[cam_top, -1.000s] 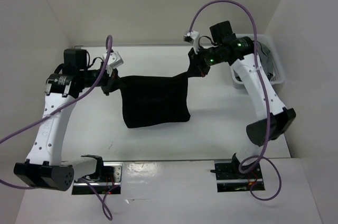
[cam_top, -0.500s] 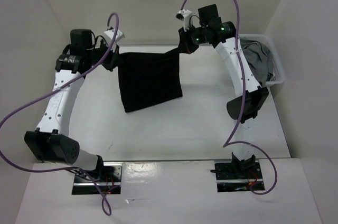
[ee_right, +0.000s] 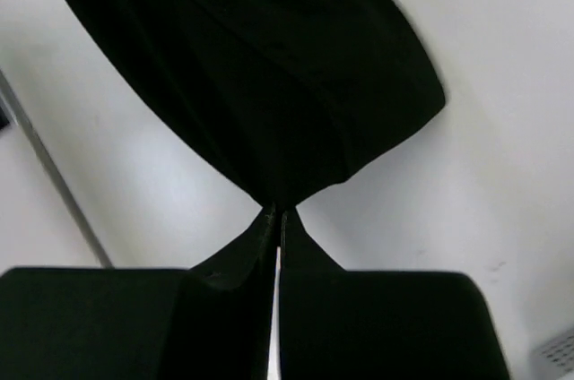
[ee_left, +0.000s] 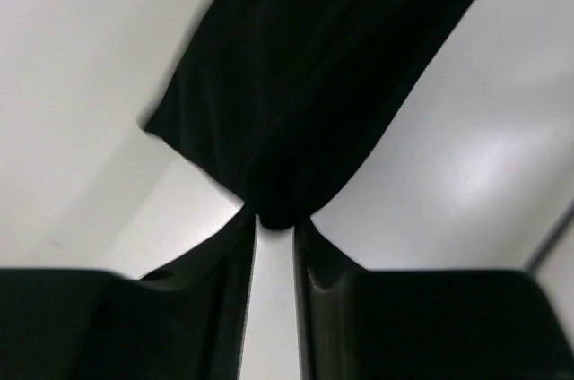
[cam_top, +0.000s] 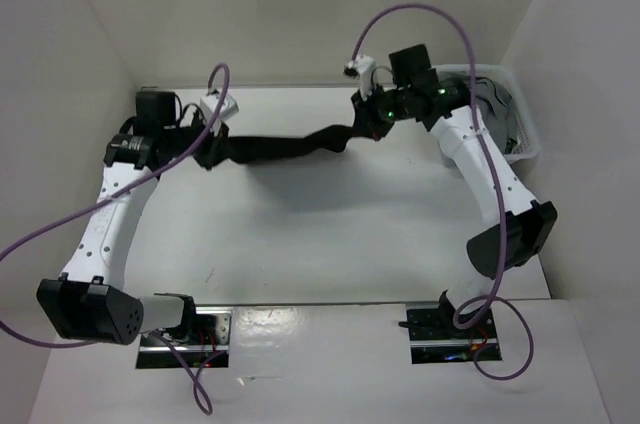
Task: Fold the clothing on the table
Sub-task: Flatten the skirt out
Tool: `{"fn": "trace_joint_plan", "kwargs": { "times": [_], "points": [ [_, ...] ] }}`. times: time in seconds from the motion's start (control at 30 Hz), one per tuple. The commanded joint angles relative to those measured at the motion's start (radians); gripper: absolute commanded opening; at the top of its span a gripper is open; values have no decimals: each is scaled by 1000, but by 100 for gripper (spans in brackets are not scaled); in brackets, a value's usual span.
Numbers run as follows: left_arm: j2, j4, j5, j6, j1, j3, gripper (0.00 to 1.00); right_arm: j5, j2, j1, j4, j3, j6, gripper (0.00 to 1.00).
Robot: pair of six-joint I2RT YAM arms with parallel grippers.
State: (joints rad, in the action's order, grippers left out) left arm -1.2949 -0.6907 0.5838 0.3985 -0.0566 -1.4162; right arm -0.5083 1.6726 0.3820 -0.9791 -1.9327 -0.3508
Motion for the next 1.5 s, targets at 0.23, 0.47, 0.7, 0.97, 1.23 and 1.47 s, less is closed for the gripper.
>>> {"fn": "trace_joint_plan", "kwargs": {
  "times": [0.23, 0.47, 0.7, 0.97, 1.23, 1.47],
  "points": [
    [299, -424, 99, 321, -3, 231, 77, 36, 145, 224, -323, 458, -295, 36],
    [390, -336, 15, 194, 18, 252, 77, 65, 148, 342, -323, 351, -254, 74],
    [390, -87, -96, -142, 64, 348, 88, 229, 182, 342, -55, 363, 8, 80],
    [379, -15, -114, -227, 179, 404, 92, 385, 225, 342, 174, 402, 184, 81],
    [402, -15, -118, -245, 287, 413, 100, 424, 351, 342, 272, 348, 90, 89],
    [411, -15, -119, -236, 351, 413, 100, 479, 469, 342, 312, 275, 69, 94]
  ]
}}
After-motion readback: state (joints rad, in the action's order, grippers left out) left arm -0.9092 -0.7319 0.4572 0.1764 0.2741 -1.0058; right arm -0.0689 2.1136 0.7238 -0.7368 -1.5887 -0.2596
